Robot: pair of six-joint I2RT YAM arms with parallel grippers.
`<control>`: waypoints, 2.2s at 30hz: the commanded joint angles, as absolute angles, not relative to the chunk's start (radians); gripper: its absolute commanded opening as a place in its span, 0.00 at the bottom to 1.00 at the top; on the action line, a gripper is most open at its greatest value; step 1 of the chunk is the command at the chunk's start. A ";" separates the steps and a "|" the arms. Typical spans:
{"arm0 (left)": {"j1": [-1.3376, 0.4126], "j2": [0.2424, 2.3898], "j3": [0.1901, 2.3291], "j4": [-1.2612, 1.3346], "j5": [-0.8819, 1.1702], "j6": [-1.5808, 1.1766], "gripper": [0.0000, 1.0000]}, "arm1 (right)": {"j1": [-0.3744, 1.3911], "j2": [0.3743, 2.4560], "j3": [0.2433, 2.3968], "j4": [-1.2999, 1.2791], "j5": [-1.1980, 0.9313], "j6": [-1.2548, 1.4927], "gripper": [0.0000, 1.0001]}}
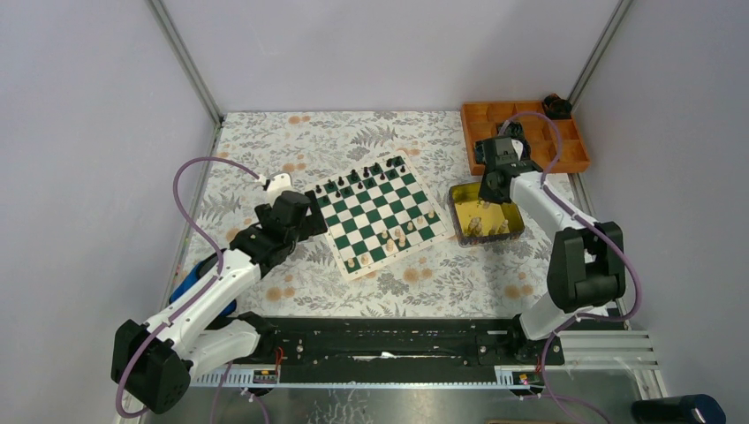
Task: Set up the chess pieces on the board
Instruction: Pick up the chess piece from the storage box, then place the chess piece on the chessboard.
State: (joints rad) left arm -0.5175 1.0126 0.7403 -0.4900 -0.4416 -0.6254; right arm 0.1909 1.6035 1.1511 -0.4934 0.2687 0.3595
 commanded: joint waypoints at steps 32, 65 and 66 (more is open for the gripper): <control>-0.525 0.951 0.730 -0.465 -0.434 -0.641 0.99 | 0.607 1.769 1.277 -0.538 0.176 0.340 0.00; -0.525 0.953 0.720 -0.467 -0.446 -0.629 0.99 | 0.615 1.821 1.264 -0.479 0.127 0.319 0.32; -0.525 0.955 0.720 -0.466 -0.446 -0.629 0.99 | 0.615 1.815 1.270 -0.480 0.127 0.315 0.32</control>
